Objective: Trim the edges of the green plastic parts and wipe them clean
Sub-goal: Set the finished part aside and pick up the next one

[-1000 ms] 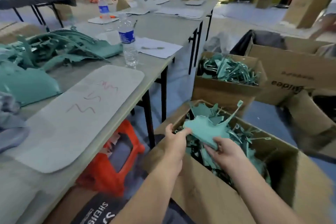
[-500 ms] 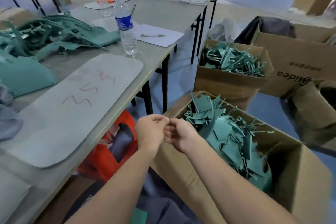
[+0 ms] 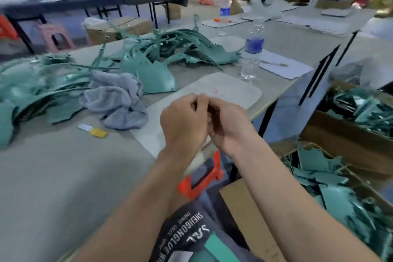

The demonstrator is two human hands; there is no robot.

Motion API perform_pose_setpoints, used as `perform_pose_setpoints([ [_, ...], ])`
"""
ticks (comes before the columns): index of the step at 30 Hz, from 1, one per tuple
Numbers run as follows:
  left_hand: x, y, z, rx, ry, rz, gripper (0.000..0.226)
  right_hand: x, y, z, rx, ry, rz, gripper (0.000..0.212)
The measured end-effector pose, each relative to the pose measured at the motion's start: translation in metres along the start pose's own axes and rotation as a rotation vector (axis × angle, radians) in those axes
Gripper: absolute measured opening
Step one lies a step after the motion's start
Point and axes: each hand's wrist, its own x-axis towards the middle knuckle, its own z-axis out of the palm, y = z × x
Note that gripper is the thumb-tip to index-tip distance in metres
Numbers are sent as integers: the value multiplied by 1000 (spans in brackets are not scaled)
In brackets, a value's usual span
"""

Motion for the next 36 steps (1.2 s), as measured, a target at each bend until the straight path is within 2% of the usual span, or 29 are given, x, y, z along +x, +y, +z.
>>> perform_pose_setpoints([
  [2,15,-21,-31,-3,58,-15,31,13,13,35,-52,-100,23,20],
  [7,46,-89,-107,32,194,-104,17,51,58,122,-271,-226,63,29],
  [10,53,-142,-148,121,328,-158,27,70,87,168,-368,-278,113,23],
  [14,59,-208,-189,136,476,-380,35,98,122,208,-456,-346,111,24],
  [18,68,-247,-203,169,539,-456,57,136,155,239,-642,-416,50,24],
  [22,77,-275,-199,221,496,-520,74,179,185,264,-1100,-523,-332,35],
  [25,81,-295,-193,394,347,-533,78,206,195,282,-1513,-564,-551,46],
  [27,81,-304,-192,480,240,-541,73,218,199,288,-1742,-511,-755,41],
  [31,80,-312,-193,536,160,-547,68,224,200,297,-1879,-507,-957,20],
  [33,80,-313,-194,509,174,-557,75,225,194,300,-1871,-478,-1083,21],
  [36,79,-315,-194,490,211,-548,82,231,174,304,-1733,-315,-1218,25],
])
